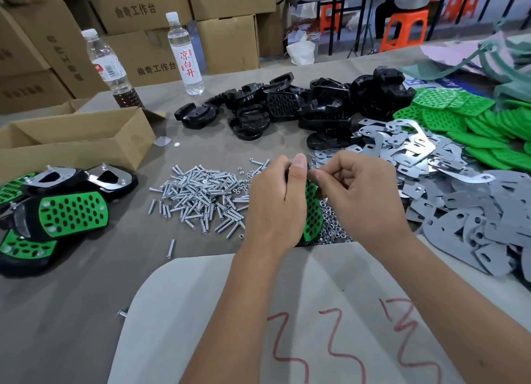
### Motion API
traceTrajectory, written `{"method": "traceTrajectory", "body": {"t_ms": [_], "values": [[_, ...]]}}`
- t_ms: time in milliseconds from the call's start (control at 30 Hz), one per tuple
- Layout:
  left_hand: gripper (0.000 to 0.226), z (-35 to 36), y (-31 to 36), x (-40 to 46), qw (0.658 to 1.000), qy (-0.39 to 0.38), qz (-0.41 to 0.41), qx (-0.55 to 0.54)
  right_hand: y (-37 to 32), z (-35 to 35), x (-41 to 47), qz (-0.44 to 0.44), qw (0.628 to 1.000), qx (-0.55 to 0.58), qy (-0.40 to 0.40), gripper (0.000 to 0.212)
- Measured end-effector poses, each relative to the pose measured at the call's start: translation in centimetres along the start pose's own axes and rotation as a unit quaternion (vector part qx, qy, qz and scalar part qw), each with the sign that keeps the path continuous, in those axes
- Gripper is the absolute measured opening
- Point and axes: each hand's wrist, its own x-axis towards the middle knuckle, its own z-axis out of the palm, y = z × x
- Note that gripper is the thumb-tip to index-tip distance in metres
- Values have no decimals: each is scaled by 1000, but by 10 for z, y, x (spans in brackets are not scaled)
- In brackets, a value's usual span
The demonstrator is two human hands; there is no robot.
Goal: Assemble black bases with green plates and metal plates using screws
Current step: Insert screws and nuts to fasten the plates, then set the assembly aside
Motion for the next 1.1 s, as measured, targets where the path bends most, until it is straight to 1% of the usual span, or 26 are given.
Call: {"method": "traceTrajectory", "body": {"t_ms": [67, 100, 167, 233, 300, 400, 467, 500, 533, 567, 600, 700, 733, 800, 900, 1000, 1100], "values": [[42, -1, 0, 0, 1000, 6, 7, 7, 0, 2, 0, -24, 1000, -15, -5, 19], [41, -1, 0, -1, 1000, 8, 12, 7, 2, 1, 0, -14, 1000, 13, -14, 20], [42, -2, -1, -2, 1000, 8, 26, 9, 7, -4, 1, 39, 991, 123, -46, 24], [44, -3, -1, -2, 1000, 5, 28, 3, 9, -6, 2, 97, 966, 224, -82, 23], [46, -4, -3, -2, 1000, 9, 10, -16, 11, -8, 2, 124, 951, 264, -104, 20], [54, -6, -7, -2, 998, 17, -22, -61, 12, -8, 3, 127, 955, 240, -124, 17], [64, -6, -6, -2, 996, 16, -30, -88, 11, -10, 5, 134, 956, 226, -131, 20], [67, -6, -4, -2, 994, 17, -28, -99, 10, -11, 5, 138, 953, 231, -141, 25], [68, -7, -3, -2, 995, 19, -19, -101, 10, -11, 5, 143, 947, 244, -155, 35], [65, -7, -3, -2, 996, 19, -3, -89, 10, -12, 4, 152, 939, 259, -170, 46], [60, -8, -4, -2, 997, 18, 15, -68, 9, -13, 4, 163, 931, 273, -182, 50], [40, -8, -6, -3, 998, 38, 48, 0, 6, -14, 4, 172, 920, 296, -190, 33], [36, -8, -6, -3, 997, 44, 52, 19, 5, -14, 5, 174, 918, 301, -192, 33], [35, -7, -7, -2, 997, 41, 56, 43, 6, -14, 5, 182, 911, 309, -204, 38], [35, -9, -10, 0, 997, 23, 61, 41, 5, -14, 5, 191, 902, 316, -223, 42], [35, -11, -10, 0, 997, 26, 68, 18, 4, -13, 4, 194, 894, 335, -227, 36], [35, -9, -11, 0, 998, 34, 59, 5, 3, -11, 3, 186, 901, 327, -217, 29]]}}
